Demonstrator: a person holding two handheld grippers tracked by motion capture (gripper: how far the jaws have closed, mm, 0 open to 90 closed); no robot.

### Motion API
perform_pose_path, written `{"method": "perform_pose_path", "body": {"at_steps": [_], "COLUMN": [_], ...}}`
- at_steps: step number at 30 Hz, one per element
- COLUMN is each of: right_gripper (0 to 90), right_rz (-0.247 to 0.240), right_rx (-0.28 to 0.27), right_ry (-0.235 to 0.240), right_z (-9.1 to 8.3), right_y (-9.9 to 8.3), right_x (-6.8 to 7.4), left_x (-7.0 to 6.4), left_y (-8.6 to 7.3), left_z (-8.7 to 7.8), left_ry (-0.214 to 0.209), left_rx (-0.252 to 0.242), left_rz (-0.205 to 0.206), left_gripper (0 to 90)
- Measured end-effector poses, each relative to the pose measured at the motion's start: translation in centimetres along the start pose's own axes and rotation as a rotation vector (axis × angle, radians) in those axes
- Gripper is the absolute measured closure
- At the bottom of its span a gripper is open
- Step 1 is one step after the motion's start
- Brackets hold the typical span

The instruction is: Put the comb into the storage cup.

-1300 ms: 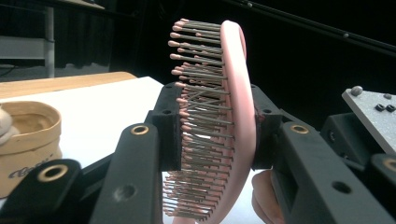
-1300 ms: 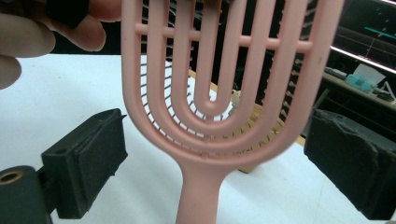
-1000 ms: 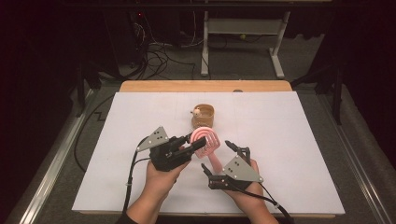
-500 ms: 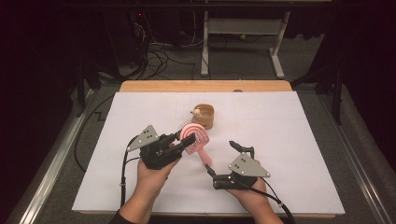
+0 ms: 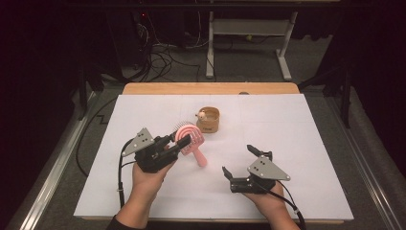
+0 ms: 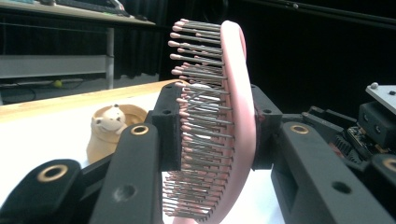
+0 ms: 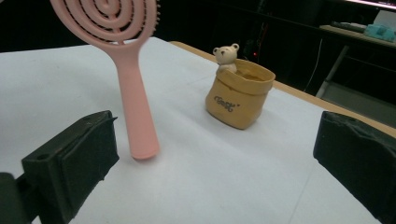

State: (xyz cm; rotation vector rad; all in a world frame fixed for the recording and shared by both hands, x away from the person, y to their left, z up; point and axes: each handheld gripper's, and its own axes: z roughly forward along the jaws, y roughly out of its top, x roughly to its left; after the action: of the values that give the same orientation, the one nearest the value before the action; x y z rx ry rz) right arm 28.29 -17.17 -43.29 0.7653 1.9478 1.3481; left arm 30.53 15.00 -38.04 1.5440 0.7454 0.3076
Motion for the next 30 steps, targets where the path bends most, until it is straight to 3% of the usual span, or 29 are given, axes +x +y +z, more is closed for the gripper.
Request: {"method": "perform_pose_path", "body": {"at_steps": [12,30], "right_gripper": [0.0,0.0], "right_rz": [0.014,0.097], "right_rx": [0.022,0.029], "right_ry": [-0.056,-0.138], "right_z": [-1.8,-4.7], "right_y": [-1.1,-3.4], "right_x": [-2.2,-5.6], "left_x": [0.6,1.5], "left_y": [0.3,0.3], "left_z": [-0.8,-2.1], "left_ry": [0.042,0.108], "left_rx": [-0.001,-0.010], "left_rz": [0.040,0.053], "left_gripper": [63.2,63.1]}}
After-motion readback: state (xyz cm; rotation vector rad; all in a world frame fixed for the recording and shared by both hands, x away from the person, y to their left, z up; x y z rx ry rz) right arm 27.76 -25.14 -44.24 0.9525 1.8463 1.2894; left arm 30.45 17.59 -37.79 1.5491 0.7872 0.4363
